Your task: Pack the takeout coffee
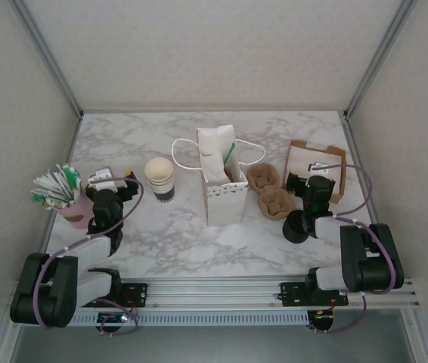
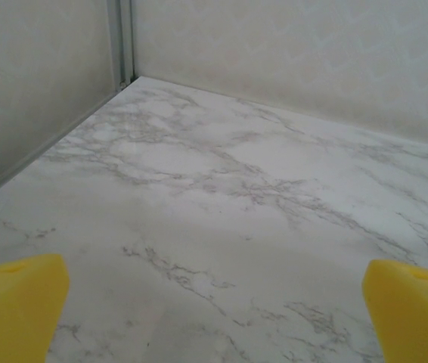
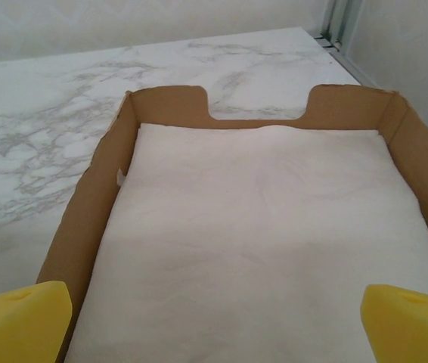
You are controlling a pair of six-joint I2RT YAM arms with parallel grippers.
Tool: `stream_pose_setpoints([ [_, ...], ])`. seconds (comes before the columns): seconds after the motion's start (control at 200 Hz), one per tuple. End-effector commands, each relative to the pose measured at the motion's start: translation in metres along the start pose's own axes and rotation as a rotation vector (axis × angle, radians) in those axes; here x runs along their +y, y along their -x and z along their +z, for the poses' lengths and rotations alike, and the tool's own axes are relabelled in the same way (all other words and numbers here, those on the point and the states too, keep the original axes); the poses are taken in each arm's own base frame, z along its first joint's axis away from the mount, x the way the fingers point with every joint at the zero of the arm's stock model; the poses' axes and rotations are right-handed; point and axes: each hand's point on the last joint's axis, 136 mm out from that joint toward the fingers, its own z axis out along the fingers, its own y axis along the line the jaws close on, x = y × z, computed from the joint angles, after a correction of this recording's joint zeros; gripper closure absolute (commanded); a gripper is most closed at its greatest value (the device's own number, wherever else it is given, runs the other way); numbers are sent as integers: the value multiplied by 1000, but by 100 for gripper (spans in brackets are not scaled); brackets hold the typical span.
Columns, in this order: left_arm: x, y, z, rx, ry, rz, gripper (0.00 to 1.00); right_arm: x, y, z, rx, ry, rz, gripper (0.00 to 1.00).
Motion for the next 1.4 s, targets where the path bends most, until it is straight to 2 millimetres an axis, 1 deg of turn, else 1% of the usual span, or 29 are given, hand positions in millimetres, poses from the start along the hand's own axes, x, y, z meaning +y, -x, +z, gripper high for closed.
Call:
stream_pose_setpoints([
  [0.0,-11,27,8,-90,-52,-6,0,3,6,1,-45,24,-22,1],
  [0.305,-17,18,29,-68,-77,49,0,6,5,2,-50,41,-29,1],
  [0.421,-19,8,36,-33,-95,57,0,5,4,4,-50,33,-30,1],
  [0.571,-23,-6,39,-11,-126,74,0,11,2,4,-50,69,-45,1],
  [0.611,-23,-6,41,-11,-124,69,0,11,2,4,-50,69,-45,1],
  [0.686,-22,-7,41,-10,-134,60,0,14,0,5,-52,81,-46,1],
  [0.741,-21,-7,42,-6,-139,55,0,19,-5,7,-52,110,-58,1],
  [0.766,-20,-8,43,-3,-140,50,0,22,-11,10,-39,129,-69,1],
  [0.791,-19,-9,44,-1,-141,42,0,25,-10,12,-47,142,-77,1],
  [0.821,-17,-8,45,-2,-141,32,0,27,-15,13,-19,142,-86,1],
  [0.861,-16,-8,44,-5,-143,26,0,28,-12,14,-22,143,-86,1],
  [0.966,-13,-8,43,-11,-135,17,1,27,-13,19,-2,126,-90,1],
  [1.177,-1,-7,39,-43,-86,-16,0,21,-12,21,15,110,-66,1],
  [1.397,-1,-10,37,-48,-89,-13,0,20,-12,22,15,110,-59,1],
])
